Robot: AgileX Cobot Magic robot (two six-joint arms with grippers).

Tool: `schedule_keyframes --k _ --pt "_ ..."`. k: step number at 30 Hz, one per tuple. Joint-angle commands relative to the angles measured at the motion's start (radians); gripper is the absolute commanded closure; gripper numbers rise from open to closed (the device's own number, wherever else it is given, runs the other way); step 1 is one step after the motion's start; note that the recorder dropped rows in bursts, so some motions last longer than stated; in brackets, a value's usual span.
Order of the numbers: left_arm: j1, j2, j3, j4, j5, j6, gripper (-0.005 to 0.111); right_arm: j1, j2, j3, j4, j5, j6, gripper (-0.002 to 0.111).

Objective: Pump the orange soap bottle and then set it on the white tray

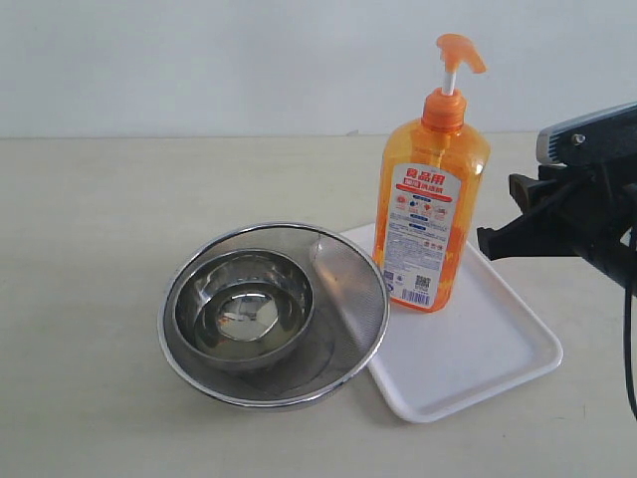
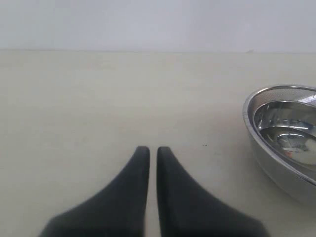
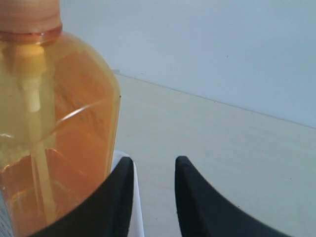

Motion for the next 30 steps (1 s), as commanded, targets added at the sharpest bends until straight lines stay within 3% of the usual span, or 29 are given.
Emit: schedule_keyframes --k 1,27,30 --pt "0.003 -0.003 0.003 -0.004 -0.011 0.001 0.102 0.0 -0.009 -0.002 0.003 -0.005 0.001 0.082" --pt "0.003 -0.003 0.003 -0.004 -0.011 0.001 0.102 0.0 -0.009 -0.009 0.053 -0.059 0.016 0.082" --pt "0.003 -0.003 0.003 -0.004 -0.011 0.001 0.102 0.0 -0.009 -0.026 0.125 -0.063 -0.018 0.068"
